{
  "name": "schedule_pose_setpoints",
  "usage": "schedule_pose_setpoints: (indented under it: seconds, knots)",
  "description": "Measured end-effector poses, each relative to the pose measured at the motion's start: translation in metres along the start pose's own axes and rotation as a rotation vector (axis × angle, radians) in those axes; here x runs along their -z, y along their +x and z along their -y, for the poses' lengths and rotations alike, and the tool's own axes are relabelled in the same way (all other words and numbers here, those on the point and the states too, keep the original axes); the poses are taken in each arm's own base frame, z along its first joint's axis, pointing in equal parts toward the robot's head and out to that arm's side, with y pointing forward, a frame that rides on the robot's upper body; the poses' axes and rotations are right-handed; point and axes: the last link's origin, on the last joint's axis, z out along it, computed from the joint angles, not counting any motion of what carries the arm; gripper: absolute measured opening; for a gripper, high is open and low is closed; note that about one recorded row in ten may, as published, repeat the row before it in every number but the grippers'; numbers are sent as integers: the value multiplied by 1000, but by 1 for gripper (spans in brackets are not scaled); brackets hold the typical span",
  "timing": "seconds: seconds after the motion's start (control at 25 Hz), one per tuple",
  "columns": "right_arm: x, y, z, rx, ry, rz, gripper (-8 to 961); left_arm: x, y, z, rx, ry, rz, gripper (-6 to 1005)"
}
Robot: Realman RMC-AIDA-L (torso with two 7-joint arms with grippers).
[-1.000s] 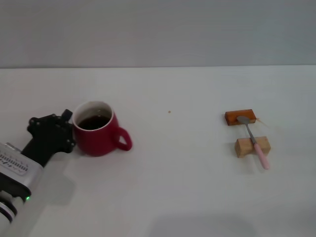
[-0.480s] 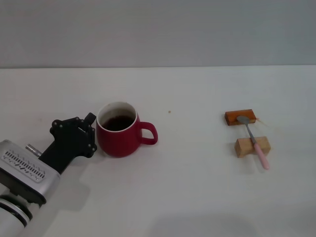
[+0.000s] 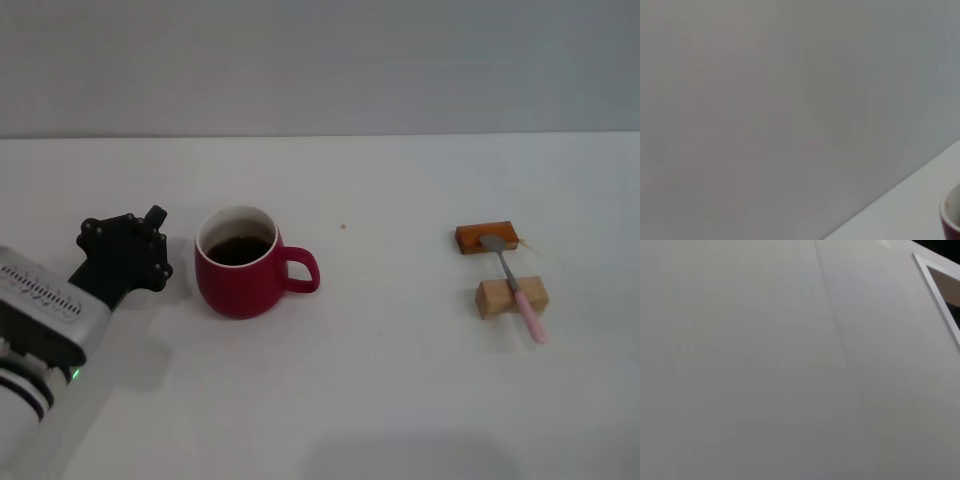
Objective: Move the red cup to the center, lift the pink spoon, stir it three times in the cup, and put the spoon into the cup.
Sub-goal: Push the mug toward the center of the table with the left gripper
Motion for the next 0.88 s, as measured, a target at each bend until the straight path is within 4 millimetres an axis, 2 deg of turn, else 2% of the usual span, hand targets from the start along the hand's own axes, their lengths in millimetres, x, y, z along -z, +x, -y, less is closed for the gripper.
schedule_pose_setpoints:
  seconds: [0.36, 0.88]
  knots:
    - [4, -2, 3, 3, 4, 8, 665, -20, 4, -3, -73, -58, 34, 27]
    - [4, -2, 2, 2, 2, 7, 666, -23, 10, -17, -114, -128, 14, 34]
